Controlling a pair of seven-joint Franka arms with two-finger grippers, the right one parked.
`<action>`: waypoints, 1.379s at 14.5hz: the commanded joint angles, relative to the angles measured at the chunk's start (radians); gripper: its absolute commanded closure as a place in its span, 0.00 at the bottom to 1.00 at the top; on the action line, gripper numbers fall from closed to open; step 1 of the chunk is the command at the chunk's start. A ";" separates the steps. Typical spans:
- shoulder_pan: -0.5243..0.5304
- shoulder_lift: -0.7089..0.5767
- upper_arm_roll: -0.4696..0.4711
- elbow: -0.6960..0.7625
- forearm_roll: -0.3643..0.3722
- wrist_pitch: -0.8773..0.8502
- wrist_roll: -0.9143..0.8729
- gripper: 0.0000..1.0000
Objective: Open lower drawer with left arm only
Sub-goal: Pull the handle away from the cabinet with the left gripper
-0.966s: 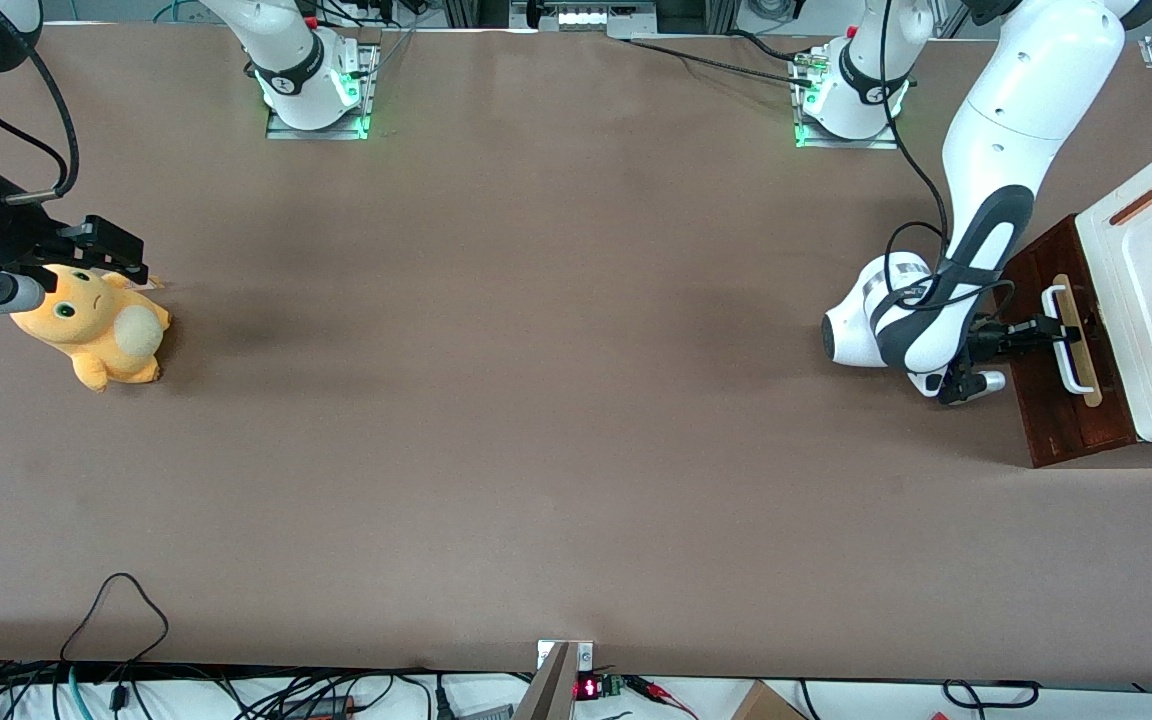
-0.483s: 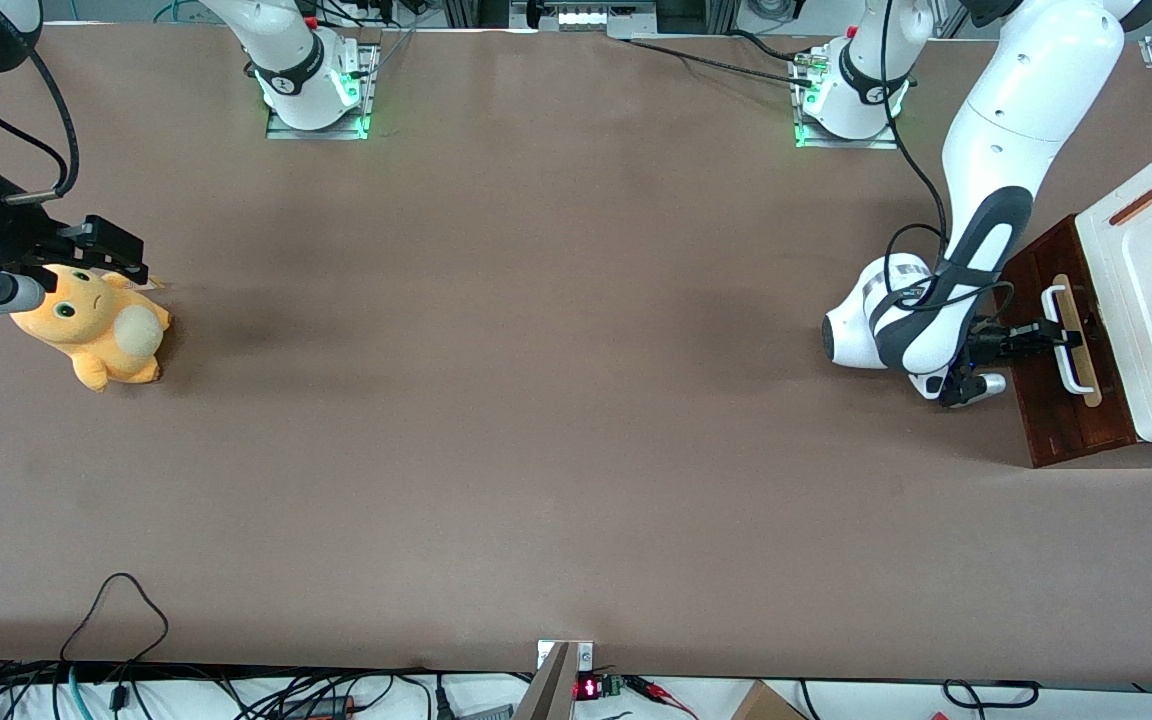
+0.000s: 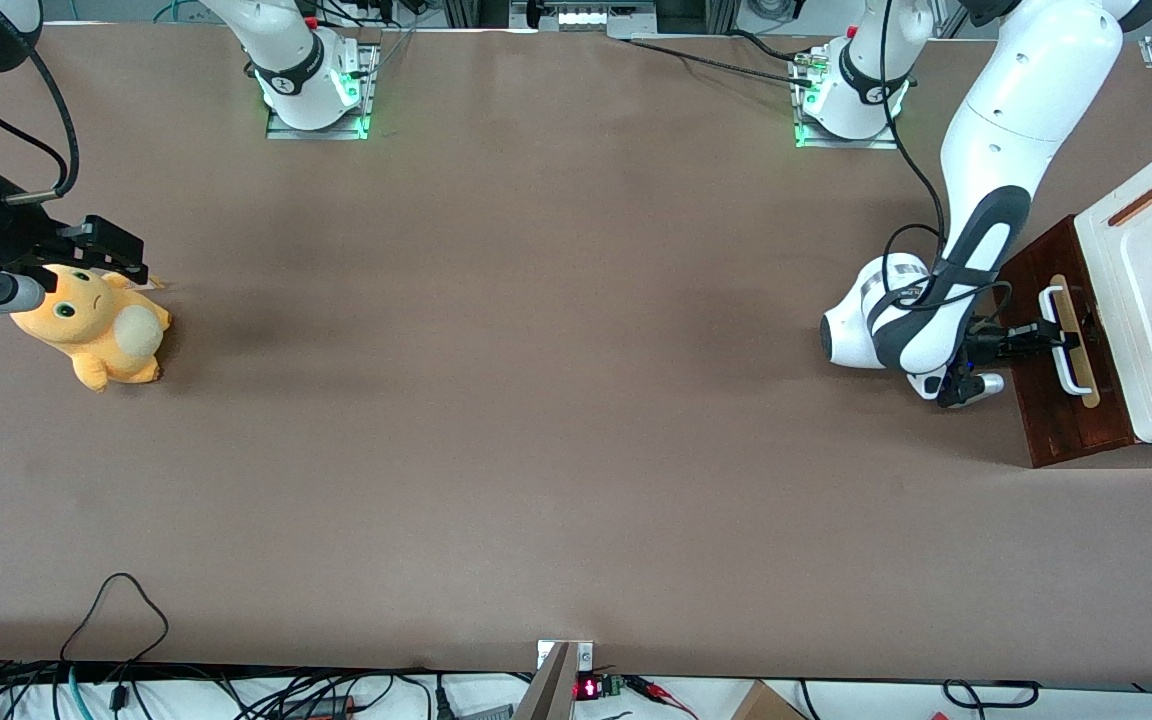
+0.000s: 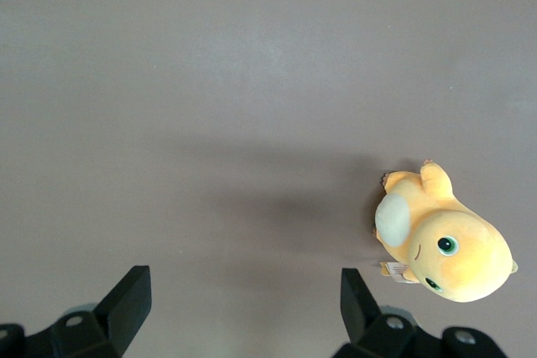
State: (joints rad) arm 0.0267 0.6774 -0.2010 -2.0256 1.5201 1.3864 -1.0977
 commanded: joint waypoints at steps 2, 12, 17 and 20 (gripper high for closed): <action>-0.074 0.004 -0.056 0.019 0.012 0.000 0.030 1.00; -0.122 -0.002 -0.120 0.018 -0.052 -0.023 0.030 0.00; -0.117 -0.125 -0.156 0.143 -0.338 0.071 0.106 0.00; -0.090 -0.257 -0.152 0.307 -0.717 0.166 0.328 0.00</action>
State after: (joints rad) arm -0.0961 0.5311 -0.3503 -1.8026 1.0018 1.5013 -0.9387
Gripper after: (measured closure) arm 0.000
